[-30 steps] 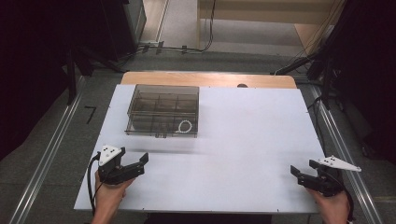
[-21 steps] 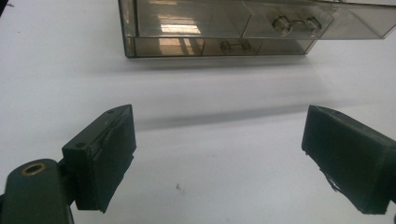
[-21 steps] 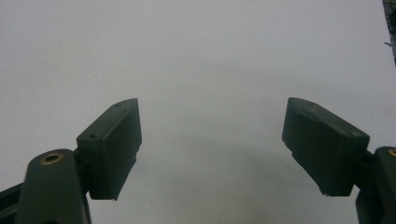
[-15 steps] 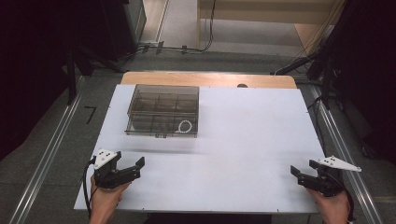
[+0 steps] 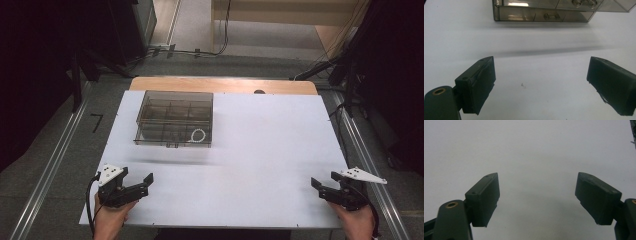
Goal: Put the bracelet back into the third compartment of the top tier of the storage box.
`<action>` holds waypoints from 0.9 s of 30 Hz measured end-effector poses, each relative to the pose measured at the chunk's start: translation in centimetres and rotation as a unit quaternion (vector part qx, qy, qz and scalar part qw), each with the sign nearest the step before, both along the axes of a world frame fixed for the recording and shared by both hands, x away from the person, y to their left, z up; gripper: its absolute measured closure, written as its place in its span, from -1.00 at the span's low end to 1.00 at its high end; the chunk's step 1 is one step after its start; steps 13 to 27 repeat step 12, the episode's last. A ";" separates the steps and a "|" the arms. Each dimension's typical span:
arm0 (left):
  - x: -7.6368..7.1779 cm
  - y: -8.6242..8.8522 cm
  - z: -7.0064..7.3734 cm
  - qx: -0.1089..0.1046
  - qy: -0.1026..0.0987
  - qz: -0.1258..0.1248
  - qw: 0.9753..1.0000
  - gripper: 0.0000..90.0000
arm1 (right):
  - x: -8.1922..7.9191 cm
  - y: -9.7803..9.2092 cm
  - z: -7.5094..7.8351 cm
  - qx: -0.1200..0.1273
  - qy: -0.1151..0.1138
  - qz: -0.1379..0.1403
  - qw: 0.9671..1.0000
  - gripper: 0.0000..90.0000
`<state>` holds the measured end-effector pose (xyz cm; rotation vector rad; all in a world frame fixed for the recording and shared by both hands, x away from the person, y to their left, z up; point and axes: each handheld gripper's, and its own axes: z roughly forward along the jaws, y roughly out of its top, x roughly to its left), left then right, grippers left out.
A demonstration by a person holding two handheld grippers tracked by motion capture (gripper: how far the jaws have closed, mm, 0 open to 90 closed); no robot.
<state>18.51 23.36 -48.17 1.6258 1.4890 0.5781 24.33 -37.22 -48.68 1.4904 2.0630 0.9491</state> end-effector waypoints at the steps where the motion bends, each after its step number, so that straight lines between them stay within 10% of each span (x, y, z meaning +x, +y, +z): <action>1: -0.1 0.1 0.0 -0.002 0.000 0.001 1.000 -0.81 | 0.0 0.0 0.0 0.000 0.000 0.000 1.000 -0.59; 27: -0.5 0.5 -0.4 -0.003 0.007 0.003 1.000 -0.81 | 0.0 0.1 0.0 0.002 0.002 0.000 1.000 -0.59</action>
